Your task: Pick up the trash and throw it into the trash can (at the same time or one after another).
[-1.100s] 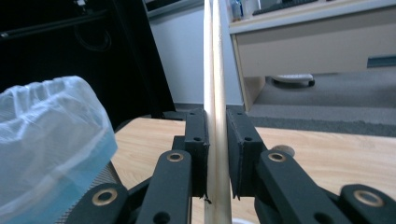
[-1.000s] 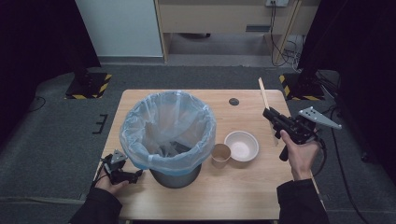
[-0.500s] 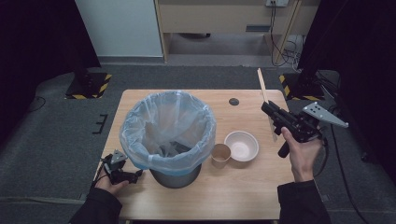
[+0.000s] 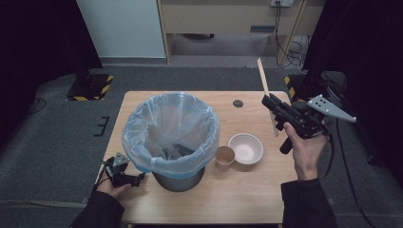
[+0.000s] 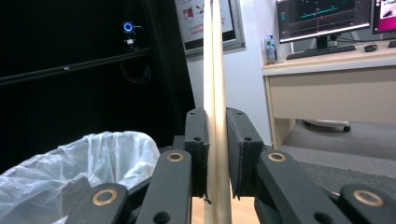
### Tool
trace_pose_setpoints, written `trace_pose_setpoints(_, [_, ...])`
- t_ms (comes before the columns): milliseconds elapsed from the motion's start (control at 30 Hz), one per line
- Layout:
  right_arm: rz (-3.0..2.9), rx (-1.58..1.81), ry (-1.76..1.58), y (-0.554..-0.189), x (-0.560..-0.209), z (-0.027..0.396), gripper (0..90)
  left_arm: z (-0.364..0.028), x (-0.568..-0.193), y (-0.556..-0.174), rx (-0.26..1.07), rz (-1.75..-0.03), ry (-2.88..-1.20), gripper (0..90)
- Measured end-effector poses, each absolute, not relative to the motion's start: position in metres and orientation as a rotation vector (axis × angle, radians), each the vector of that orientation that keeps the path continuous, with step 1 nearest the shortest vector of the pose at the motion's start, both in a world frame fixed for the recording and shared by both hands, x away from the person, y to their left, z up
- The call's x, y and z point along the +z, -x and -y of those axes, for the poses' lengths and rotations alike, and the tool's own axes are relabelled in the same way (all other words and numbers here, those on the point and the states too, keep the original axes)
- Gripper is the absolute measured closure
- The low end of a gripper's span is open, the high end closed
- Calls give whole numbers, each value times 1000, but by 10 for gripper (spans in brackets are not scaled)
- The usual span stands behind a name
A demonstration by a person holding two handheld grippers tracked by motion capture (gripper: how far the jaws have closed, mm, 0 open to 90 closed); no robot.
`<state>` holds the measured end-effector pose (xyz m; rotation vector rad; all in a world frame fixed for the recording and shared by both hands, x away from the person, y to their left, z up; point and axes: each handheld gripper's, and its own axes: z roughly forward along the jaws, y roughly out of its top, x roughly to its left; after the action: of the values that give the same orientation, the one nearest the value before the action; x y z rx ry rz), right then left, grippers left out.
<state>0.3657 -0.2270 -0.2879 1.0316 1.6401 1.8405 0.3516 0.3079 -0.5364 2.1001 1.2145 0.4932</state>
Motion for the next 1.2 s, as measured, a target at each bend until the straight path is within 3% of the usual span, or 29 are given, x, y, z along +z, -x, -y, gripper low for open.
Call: trace_pose_setpoints(1200, [-1715,1947,-847,-371,-243,149,801,-308,-536,-352,493,-1215,-2100,0])
